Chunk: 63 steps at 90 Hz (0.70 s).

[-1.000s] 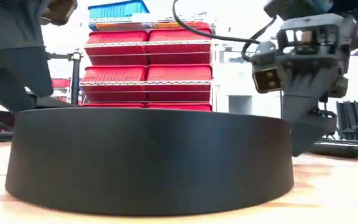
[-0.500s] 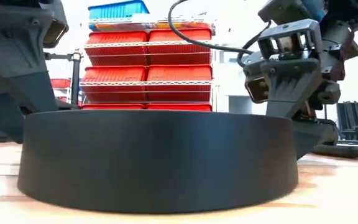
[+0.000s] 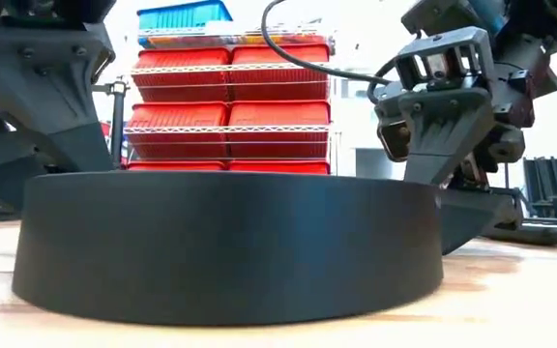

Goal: Insert battery
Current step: Insert the silver battery into the wall clock battery compartment

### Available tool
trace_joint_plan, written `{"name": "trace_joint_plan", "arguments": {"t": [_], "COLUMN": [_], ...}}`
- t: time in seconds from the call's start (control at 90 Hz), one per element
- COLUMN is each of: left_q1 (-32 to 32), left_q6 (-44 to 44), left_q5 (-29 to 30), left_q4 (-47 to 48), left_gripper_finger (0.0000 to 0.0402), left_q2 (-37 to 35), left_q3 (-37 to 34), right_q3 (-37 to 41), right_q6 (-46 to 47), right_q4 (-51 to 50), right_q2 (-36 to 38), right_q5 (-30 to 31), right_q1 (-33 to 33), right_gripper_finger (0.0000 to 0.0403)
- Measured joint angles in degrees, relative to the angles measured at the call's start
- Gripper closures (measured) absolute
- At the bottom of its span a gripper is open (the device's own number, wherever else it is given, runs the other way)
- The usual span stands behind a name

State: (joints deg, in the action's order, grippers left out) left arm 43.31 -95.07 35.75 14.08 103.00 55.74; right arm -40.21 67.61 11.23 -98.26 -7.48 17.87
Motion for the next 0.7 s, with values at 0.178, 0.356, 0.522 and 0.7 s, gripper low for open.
{"name": "trace_joint_plan", "arguments": {"t": [0.178, 0.356, 0.522, 0.7], "left_q1": [1.91, 5.04, 7.56, 8.11], "left_q6": [-2.50, -10.84, -15.03, -13.94], "left_q5": [0.30, 3.97, 7.68, 9.37], "left_q4": [-1.15, -7.05, -13.21, -18.46], "left_gripper_finger": [0.0146, 0.0146, 0.0146, 0.0146], "left_q2": [0.00, -0.11, -0.04, -0.13], "left_q3": [-2.63, -8.06, -12.34, -15.47], "right_q3": [0.00, 0.00, 0.15, 0.13], "right_q6": [0.07, 0.60, 1.48, 2.91], "right_q4": [0.06, 0.53, 4.15, 7.24], "right_q2": [0.00, -0.02, -0.28, -0.26], "right_q5": [0.02, -0.07, -0.01, 0.00], "right_q1": [-0.02, -0.35, -0.32, -0.28], "right_gripper_finger": [0.0133, 0.0133, 0.0133, 0.0133]}}
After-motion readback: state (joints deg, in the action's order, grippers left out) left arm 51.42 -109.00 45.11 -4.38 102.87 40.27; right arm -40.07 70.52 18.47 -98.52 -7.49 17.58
